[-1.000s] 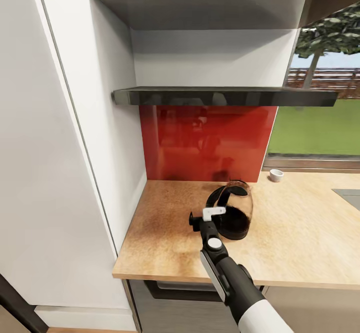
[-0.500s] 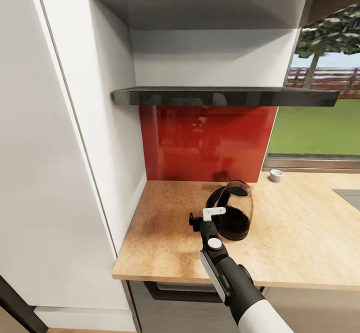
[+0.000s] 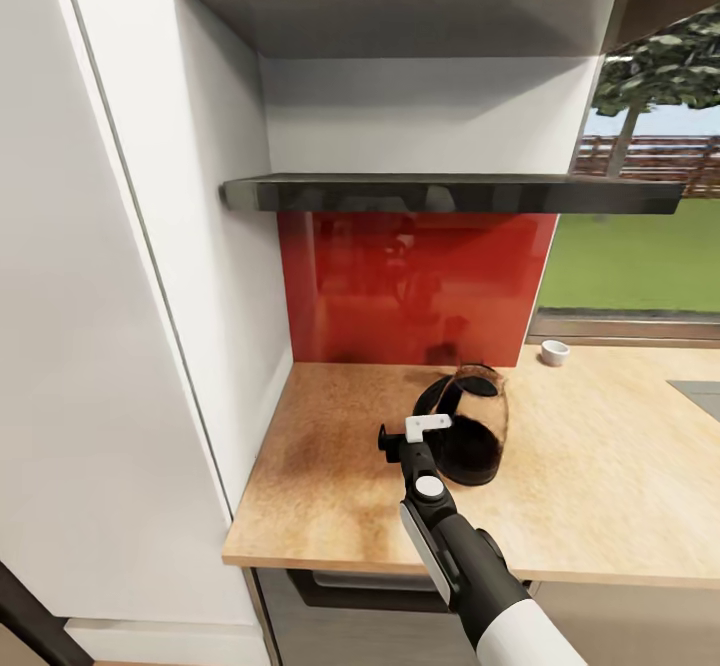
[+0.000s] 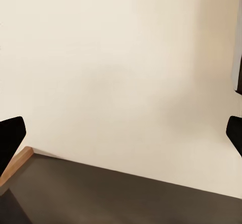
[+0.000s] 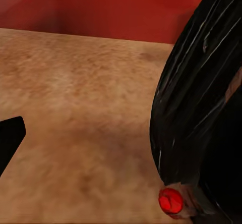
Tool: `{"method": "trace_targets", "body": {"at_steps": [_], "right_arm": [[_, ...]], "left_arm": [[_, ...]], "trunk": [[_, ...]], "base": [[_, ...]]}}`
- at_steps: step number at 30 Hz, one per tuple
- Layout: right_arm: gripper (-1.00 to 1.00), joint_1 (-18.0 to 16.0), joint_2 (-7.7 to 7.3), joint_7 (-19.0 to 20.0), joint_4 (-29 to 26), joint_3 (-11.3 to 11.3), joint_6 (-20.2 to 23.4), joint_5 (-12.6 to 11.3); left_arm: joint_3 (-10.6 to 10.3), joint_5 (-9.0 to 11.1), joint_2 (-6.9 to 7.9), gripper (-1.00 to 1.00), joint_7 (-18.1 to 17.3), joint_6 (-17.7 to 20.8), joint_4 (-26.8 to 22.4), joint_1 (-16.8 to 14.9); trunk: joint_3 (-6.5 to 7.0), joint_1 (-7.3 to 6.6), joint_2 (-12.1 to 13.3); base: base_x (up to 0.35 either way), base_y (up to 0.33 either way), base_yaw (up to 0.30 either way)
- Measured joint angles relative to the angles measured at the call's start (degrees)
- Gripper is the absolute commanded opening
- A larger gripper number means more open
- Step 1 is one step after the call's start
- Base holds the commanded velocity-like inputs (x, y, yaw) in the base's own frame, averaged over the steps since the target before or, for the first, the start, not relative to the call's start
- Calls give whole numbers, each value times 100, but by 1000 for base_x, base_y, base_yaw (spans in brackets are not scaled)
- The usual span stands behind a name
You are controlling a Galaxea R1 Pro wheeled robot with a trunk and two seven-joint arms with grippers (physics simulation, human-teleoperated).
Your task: Set up a coffee station on the kitchen countertop: keep the coffee maker on the countertop, move the bottle of coffee from the kitchen shelf to the counter next to the coffee maker, place a paper coffee filter on top of the coffee maker, put the saucer next to the coffee maker with the coffee cup on the saucer, and place the electric kettle next to the coffee maker.
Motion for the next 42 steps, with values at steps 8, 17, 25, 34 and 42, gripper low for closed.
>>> {"method": "trace_targets", "body": {"at_steps": [8,17,25,34,42], "right_arm": [[100,0,0,0,0,0,0,1],[100,0,0,0,0,0,0,0],[100,0,0,0,0,0,0,0],[100,0,0,0,0,-3,0,0],[-100,0,0,3,7,-11,5,8]], "left_arm": [[0,0,-8,100,0,0,0,0],[0,0,-9,100,0,0,0,0],[0,0,-7,100,0,0,2,0],[0,0,-13,100,5,0,0,0],[0,0,-18,100,8,0,0,0]], "trunk": [[0,1,0],[0,0,0],[0,1,0],[0,-1,0],[0,1,1]], "base": [[13,0,0],[60,0,0],[6,0,0],[68,0,0],[35,0,0]]}}
